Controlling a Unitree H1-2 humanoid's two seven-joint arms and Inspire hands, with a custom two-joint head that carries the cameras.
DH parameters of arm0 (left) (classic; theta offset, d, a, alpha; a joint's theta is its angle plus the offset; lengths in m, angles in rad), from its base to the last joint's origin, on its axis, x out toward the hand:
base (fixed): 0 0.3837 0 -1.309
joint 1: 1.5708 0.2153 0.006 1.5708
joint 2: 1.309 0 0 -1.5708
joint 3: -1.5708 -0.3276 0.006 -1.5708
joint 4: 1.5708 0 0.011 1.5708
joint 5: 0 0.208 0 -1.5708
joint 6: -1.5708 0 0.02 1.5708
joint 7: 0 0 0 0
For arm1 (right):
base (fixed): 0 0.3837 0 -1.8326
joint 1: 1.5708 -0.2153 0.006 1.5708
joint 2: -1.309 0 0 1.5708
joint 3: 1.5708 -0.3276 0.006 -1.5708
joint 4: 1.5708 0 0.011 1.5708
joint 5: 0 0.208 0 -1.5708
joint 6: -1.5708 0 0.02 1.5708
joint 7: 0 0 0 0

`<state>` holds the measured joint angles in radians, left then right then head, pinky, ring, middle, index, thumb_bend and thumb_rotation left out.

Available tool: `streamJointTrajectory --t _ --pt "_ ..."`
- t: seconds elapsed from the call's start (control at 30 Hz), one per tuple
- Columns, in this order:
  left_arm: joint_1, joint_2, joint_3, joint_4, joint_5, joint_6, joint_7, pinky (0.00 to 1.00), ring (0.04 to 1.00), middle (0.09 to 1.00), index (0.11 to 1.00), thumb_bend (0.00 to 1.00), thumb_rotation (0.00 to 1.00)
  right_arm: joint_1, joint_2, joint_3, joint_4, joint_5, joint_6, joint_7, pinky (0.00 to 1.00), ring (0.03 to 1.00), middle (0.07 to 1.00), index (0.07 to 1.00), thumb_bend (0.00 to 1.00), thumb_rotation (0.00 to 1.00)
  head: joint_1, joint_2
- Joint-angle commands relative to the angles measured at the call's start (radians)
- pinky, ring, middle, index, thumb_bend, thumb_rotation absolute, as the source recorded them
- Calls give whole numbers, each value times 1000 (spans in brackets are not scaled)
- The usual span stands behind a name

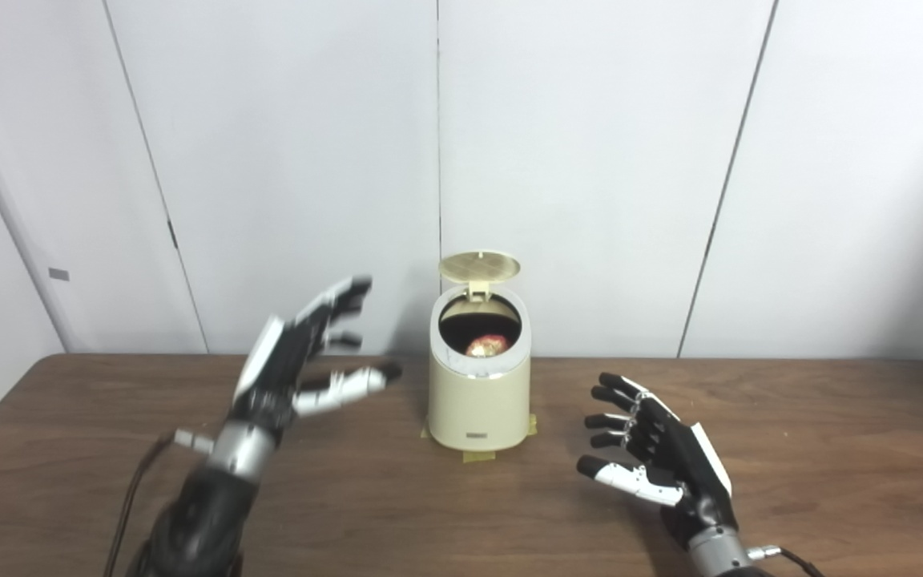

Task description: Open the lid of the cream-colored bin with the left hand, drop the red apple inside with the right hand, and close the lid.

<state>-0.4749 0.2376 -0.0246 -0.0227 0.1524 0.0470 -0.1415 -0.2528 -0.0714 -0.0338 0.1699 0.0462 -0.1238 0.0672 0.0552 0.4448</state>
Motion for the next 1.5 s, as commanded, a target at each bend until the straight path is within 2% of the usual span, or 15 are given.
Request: streamJointTrajectory --t 0.0,0.07,0.2,0.43,0.5,0.77,0.9,1.13,1.37,1.47 --pt "-68 5 -21 -25 27 35 -11 712 887 911 909 866 345 -30 -4 -5 -39 -6 -34 -10 582 675 795 808 864 219 -1 1" --pt "-111 -4 -42 -10 47 55 -12 723 887 912 910 865 345 -29 -5 -4 -43 -9 -29 -11 580 677 795 807 867 225 -2 3" --pt "-183 -12 -65 61 70 46 -7 754 894 909 914 898 345 -30 -2 -5 -43 -8 -28 -14 576 671 794 805 868 214 -4 3" --pt "-285 25 -114 205 132 -3 -30 797 925 926 922 909 330 -28 2 2 -57 -25 -12 -25 575 669 792 792 862 228 -19 -1" --pt "-301 35 -128 225 143 -11 -40 815 944 934 921 909 313 -28 3 4 -58 -31 -10 -28 567 661 782 770 857 217 -23 -2" --pt "-374 52 -188 318 227 -28 -45 883 971 958 940 904 343 -25 15 11 -76 -42 3 -41 551 634 764 738 868 215 -29 -4" --pt "-391 58 -211 335 258 -34 -47 846 968 966 937 914 358 -26 19 10 -74 -46 3 -44 553 633 764 737 863 215 -32 -4" --pt "-406 76 -250 323 308 -38 -78 788 932 913 889 943 363 -27 24 12 -70 -48 0 -43 553 619 759 738 863 219 -42 -3" --pt "-400 90 -250 274 317 -17 -131 800 937 904 876 927 333 -25 28 13 -67 -42 -2 -40 554 637 763 748 868 224 -45 0" --pt "-393 96 -249 250 321 -9 -151 781 925 894 865 927 323 -22 27 17 -74 -59 12 -47 567 640 765 749 882 257 -45 0"
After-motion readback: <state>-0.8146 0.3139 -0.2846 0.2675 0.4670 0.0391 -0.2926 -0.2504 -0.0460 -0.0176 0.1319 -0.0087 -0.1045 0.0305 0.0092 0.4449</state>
